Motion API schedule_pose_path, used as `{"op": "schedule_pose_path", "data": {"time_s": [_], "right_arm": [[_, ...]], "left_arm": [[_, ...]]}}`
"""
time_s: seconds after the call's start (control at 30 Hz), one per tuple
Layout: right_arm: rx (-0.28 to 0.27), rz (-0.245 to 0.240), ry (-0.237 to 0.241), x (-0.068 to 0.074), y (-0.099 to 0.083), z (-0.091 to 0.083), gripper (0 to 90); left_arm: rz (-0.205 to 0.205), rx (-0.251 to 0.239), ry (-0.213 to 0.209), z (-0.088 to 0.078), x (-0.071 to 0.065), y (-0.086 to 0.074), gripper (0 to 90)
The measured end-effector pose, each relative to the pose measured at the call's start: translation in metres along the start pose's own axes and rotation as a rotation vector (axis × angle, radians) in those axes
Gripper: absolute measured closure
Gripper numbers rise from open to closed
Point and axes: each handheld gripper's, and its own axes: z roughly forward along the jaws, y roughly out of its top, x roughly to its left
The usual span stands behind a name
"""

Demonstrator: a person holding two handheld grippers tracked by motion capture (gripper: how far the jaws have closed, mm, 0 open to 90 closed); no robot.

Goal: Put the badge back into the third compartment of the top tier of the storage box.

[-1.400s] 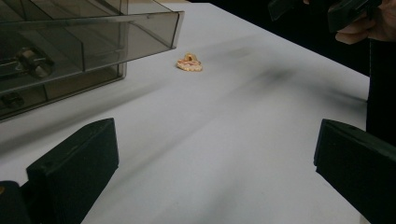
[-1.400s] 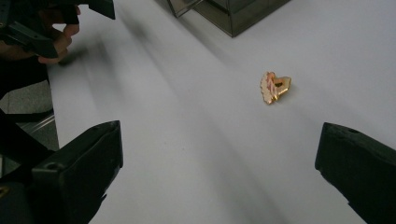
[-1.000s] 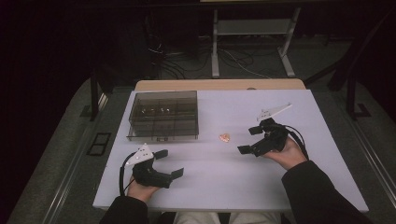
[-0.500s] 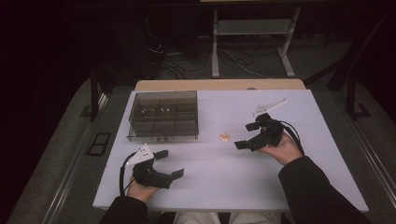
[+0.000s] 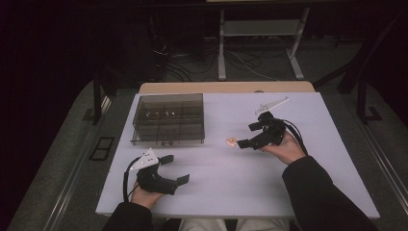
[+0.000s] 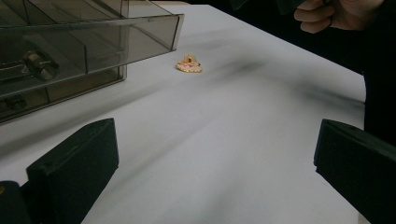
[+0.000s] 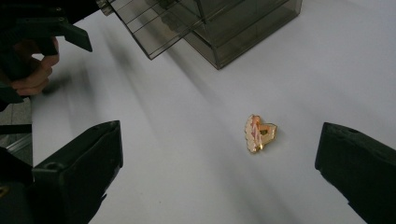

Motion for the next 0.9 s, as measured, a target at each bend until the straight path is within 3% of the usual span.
{"op": "schedule_pose_path", "data": {"time_s": [0.9], "right_arm": [[0.021,0.04,0.024,-0.023,-0.002,0.035,0.3]], "left_arm": [[0.001,0.0,-0.004,-0.001,0.0,0.0,0.0]]}}
